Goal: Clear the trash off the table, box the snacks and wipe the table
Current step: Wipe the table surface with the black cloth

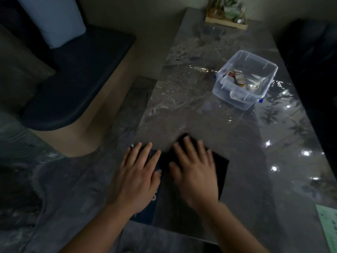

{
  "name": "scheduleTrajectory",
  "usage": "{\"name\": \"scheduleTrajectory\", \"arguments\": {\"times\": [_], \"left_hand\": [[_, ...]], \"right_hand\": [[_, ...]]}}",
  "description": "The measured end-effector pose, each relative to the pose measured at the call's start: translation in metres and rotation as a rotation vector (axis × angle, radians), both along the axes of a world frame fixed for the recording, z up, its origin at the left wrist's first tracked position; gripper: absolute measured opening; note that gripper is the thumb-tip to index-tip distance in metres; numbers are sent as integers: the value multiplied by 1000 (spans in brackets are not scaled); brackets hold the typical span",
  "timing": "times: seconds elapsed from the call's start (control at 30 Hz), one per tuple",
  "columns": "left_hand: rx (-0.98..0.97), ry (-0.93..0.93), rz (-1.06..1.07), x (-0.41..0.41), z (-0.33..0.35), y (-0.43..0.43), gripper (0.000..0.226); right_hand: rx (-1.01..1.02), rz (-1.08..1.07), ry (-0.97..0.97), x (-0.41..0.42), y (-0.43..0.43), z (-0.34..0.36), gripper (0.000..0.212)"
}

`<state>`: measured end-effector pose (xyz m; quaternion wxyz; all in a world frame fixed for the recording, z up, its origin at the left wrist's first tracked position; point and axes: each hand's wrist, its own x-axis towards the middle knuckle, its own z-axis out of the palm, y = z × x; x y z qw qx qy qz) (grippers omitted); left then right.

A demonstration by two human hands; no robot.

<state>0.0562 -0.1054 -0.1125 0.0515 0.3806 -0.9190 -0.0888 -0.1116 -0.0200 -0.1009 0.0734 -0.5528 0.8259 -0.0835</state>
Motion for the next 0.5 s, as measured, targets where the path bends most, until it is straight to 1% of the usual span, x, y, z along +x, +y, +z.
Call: {"name": "scheduleTrajectory", "arguments": {"times": [0.07, 0.1, 0.13, 0.2, 0.23, 0.27, 0.3, 0.37, 0.43, 0.47, 0.5], "left_hand": [[3, -16, -2, 1, 0, -2, 57], [8, -17, -2, 3, -1, -2, 57], [14, -14, -2, 3, -1, -2, 57], [17, -6, 4, 2, 0, -2, 56], [17, -7, 11, 2, 0, -1, 56], [21, -9, 15, 2, 1, -1, 56], [26, -13, 16, 2, 1, -1, 55], [24, -29, 14, 3, 2, 0, 55], [21, -47, 26, 4, 3, 0, 56], [24, -52, 31, 3, 3, 0, 57], [27, -51, 29, 2, 4, 1, 57]], "right_hand": [[9, 211, 10, 7, 17, -6, 57], [28, 260, 19, -7, 17, -7, 58], [23, 243, 41, -25, 11, -9, 58], [19, 36, 14, -56, -19, -2, 61], [33, -57, -4, -60, -36, 0, 62], [29, -90, -4, -53, -48, 0, 62], [16, -57, -1, -43, -52, -2, 62], [-7, 154, 14, -25, -35, -7, 60], [14, 325, 23, -35, -12, -7, 58], [23, 339, 38, -49, -12, -7, 58], [27, 288, 45, -61, -20, -5, 58]]}}
